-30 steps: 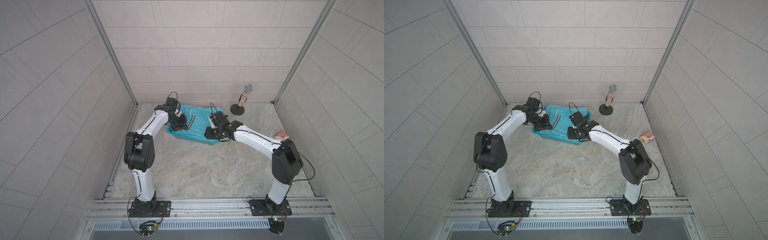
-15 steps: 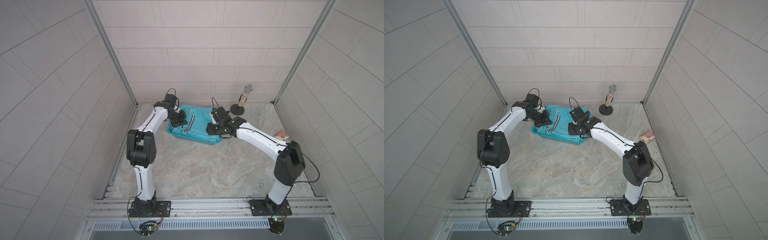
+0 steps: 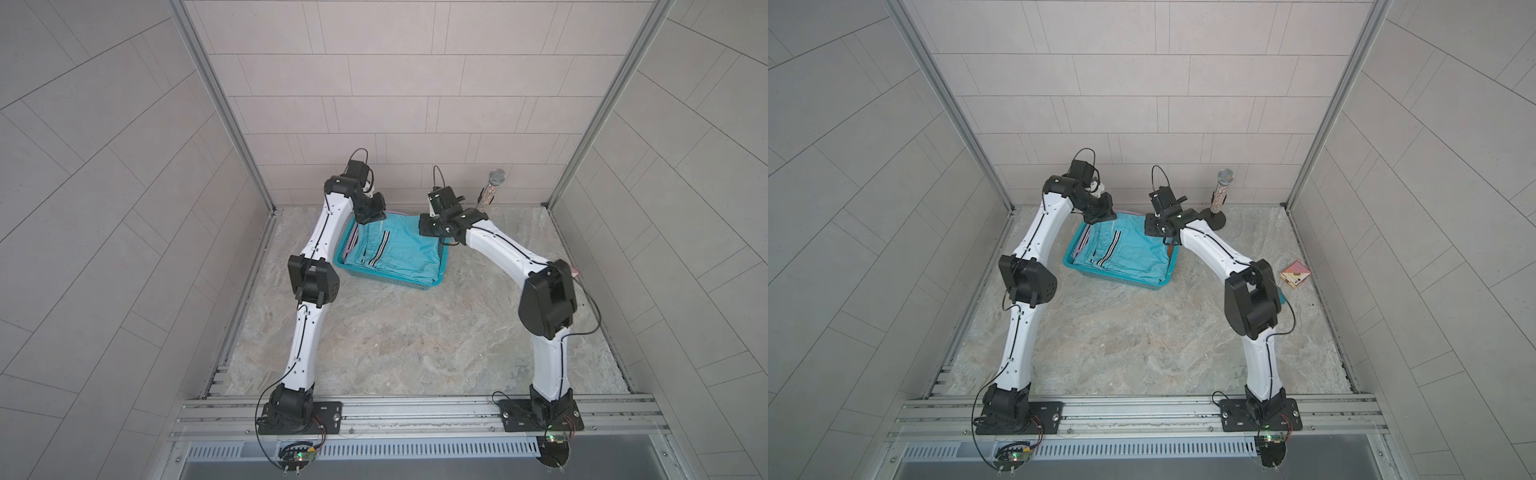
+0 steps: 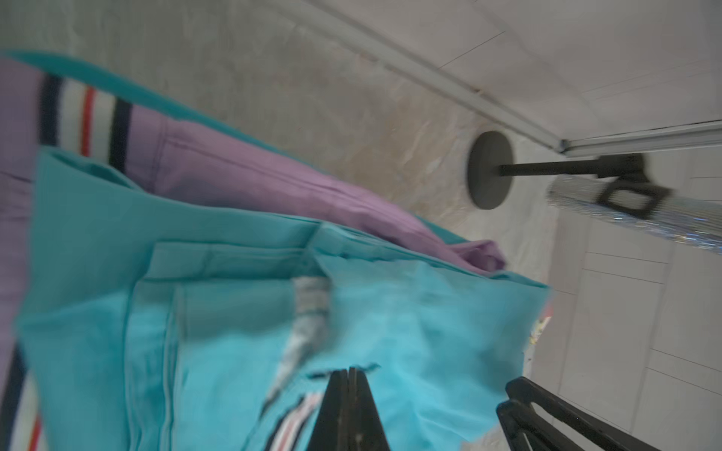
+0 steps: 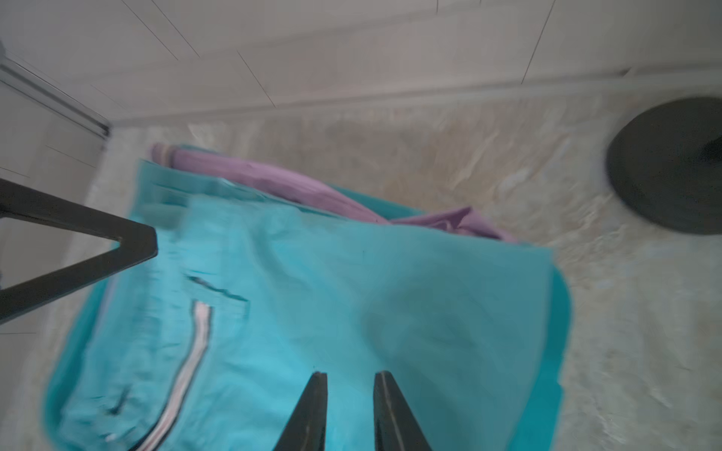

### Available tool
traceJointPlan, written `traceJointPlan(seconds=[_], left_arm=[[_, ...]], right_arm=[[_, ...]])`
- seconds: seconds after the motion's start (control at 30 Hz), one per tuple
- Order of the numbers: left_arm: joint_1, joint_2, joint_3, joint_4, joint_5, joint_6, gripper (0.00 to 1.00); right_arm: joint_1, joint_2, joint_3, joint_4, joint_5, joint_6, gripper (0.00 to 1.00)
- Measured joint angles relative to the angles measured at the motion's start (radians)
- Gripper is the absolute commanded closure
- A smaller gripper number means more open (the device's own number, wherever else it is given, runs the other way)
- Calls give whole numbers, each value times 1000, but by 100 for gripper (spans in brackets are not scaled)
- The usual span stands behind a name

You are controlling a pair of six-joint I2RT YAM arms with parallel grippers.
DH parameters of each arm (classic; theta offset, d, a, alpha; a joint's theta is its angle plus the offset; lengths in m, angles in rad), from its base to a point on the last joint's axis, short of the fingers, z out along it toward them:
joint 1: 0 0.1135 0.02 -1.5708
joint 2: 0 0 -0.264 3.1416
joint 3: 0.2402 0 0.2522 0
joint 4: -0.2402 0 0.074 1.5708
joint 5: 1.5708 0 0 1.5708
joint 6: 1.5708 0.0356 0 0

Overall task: Put the folded long pants in the basket
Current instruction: Place the long pant in the basket, then reset both arms

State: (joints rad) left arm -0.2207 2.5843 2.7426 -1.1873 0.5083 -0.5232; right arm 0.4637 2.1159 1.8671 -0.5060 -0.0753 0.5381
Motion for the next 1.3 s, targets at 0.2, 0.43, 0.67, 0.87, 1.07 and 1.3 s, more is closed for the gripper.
traceJointPlan(seconds=[0.2, 0.43, 0.67, 0.87, 1.07, 1.3], left_arm=[[17, 106, 84, -46, 66, 26, 100], [10, 50, 60, -82, 14, 58, 75], [-17, -265, -24, -168, -142, 107, 23], [-47, -735, -362, -87, -290, 152, 22], [-43, -1266, -1266, 402, -473, 102, 1], [-38, -1761, -2317, 1180, -800, 116, 0]], right_arm=[[-18, 85, 5, -6, -28, -10, 81], [-60, -51, -98, -23, -50, -11, 74], [-61, -486, -356, 93, -18, -34, 37], [-59, -913, -772, 404, 81, -111, 24], [-57, -1189, -1439, 879, 153, -243, 0], [-69, -1313, -1609, 950, 324, -410, 0]])
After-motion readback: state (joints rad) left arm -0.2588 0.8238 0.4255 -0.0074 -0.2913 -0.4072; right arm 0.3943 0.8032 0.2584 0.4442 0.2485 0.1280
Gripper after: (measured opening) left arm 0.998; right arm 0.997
